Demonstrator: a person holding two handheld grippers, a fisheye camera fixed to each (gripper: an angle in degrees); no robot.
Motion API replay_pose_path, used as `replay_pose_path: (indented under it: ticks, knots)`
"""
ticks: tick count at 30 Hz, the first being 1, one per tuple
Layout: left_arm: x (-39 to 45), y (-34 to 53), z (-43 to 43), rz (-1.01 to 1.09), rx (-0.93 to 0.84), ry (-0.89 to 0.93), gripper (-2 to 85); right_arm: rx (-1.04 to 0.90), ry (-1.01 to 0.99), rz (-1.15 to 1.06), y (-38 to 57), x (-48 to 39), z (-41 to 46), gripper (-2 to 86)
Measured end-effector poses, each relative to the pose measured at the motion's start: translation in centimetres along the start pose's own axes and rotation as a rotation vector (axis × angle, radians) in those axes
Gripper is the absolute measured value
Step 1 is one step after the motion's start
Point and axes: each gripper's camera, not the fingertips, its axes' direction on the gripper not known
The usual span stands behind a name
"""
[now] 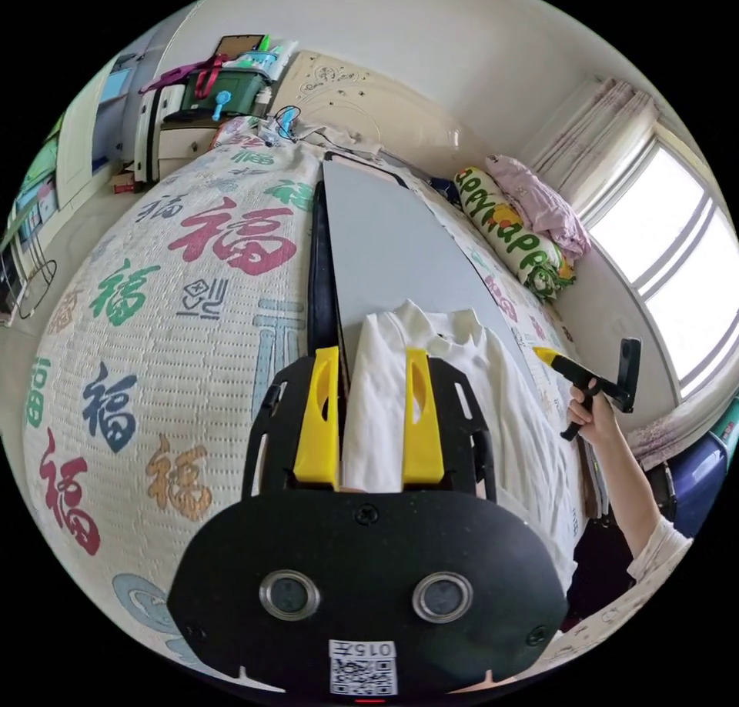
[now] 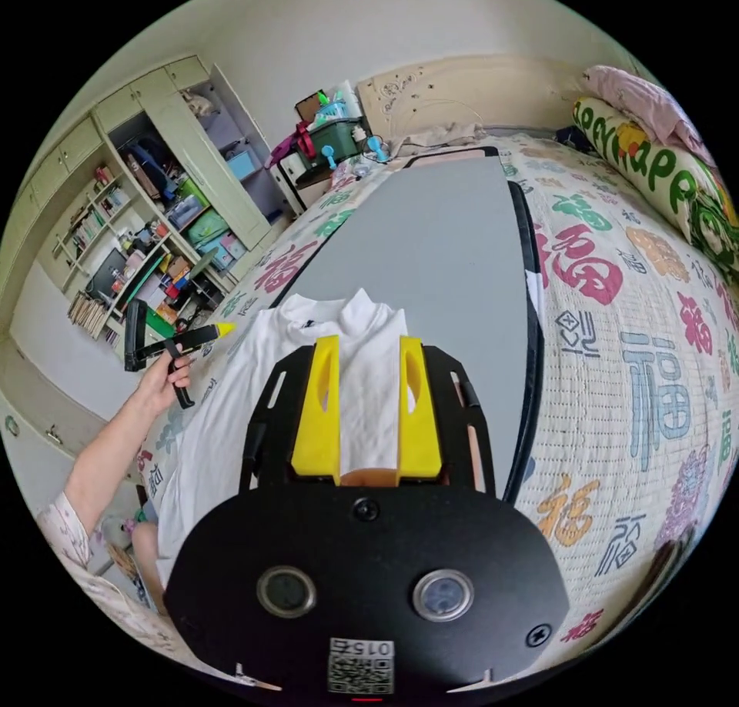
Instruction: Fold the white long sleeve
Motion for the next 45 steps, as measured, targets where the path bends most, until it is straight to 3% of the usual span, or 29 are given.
replay_pose_path:
  ticks: [9, 15, 22, 28, 33, 38, 41, 45]
  knots:
    - [-0.7, -2.5, 8.4, 0.061, -0.06, -0.021, 8.4, -0.133, 0.097, 0.042, -8.5, 4.2, 12.0, 10.9]
    - [-1.1, -2.5, 10.2, 0.095, -0.115, 0.025, 0.7, -0.227, 0.195, -0.005, -11.1, 4.6, 14.7, 2.8]
    - [1.5, -3.9, 5.9, 0.163, 0.023, -0.043, -0.3, -0.076, 0.264, -0.042, -12.6, 4.7, 8.8, 0.1]
    - [3.5, -4.5, 0.0, 0.19, 0.194, 0.091, -0.3, 0.081, 0.215, -0.077, -13.2, 4.5, -2.3, 0.1]
    - [4.3, 0.5, -4.3, 0.312, 0.132, 0.253, -0.3, 0.076, 0.071, -0.22, -5.5, 3.4, -11.8, 0.1]
    - [5.5, 14.4, -10.0, 0.433, -0.01, 0.417, -0.1, -0.02, -0.183, -0.353, 10.9, 2.6, -23.7, 0.3]
    - [5.7, 23.3, -10.8, 0.418, -0.122, 0.529, -0.1, -0.089, -0.244, -0.403, 22.0, 2.3, -27.1, 0.5]
    - [5.6, 32.5, -8.3, 0.388, -0.288, 0.482, 0.0, -0.296, -0.263, -0.342, 33.2, 3.2, -25.2, 0.6]
